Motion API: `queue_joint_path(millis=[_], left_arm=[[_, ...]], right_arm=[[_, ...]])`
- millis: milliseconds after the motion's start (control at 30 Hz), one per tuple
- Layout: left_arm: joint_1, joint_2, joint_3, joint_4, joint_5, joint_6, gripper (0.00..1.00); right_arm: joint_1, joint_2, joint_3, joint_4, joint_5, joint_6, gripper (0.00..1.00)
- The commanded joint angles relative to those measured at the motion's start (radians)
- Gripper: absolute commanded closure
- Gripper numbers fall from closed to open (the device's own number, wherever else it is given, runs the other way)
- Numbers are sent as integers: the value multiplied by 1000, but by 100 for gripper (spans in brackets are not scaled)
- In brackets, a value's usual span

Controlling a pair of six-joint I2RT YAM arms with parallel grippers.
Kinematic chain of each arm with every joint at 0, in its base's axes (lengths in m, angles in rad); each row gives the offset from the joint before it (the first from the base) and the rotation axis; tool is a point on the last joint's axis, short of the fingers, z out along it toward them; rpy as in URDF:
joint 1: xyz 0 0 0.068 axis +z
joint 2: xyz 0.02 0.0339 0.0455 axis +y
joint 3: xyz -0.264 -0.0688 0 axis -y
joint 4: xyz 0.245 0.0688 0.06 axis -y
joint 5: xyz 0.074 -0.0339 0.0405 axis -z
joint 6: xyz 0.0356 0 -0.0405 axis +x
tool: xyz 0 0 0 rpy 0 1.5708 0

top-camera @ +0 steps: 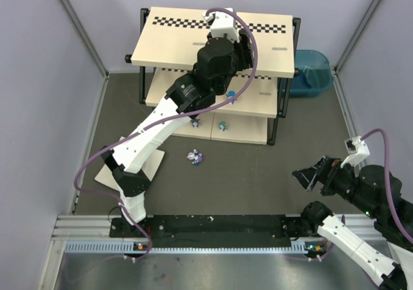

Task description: Place and organize the plastic toys onto the shelf

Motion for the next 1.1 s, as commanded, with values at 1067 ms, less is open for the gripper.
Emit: queue_joint_path(millis=[1067], left_arm=[[2, -398, -297, 239, 155, 92, 23]], right_arm=[[-8, -23, 22, -15, 67, -23, 11]])
